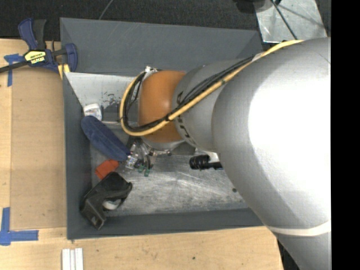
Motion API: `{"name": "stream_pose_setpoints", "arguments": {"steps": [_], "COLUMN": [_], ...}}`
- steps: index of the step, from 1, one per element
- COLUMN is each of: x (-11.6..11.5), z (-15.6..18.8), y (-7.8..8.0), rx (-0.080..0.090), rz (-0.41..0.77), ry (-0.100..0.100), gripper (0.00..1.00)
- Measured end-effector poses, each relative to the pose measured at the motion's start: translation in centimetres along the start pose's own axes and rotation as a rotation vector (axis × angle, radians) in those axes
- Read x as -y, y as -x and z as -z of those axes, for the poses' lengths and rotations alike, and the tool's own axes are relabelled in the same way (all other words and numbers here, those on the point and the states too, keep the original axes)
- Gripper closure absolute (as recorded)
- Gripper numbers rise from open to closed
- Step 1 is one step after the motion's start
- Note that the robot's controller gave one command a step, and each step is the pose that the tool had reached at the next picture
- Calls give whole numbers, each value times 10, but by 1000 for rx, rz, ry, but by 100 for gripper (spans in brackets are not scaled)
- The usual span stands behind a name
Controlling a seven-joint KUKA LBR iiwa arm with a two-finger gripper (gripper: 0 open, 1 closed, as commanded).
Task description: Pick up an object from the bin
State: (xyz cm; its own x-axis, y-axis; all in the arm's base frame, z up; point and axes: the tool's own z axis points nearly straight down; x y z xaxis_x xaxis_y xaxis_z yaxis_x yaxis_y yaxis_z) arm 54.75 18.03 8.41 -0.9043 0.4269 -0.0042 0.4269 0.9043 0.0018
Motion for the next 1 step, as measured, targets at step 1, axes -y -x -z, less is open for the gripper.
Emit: {"name": "stream_pose_setpoints", "arguments": {"steps": [1], "x": [0], "z": [7], "y": [1], "rx": [1], "rz": [4], "ry": [0], "gripper": [100]}}
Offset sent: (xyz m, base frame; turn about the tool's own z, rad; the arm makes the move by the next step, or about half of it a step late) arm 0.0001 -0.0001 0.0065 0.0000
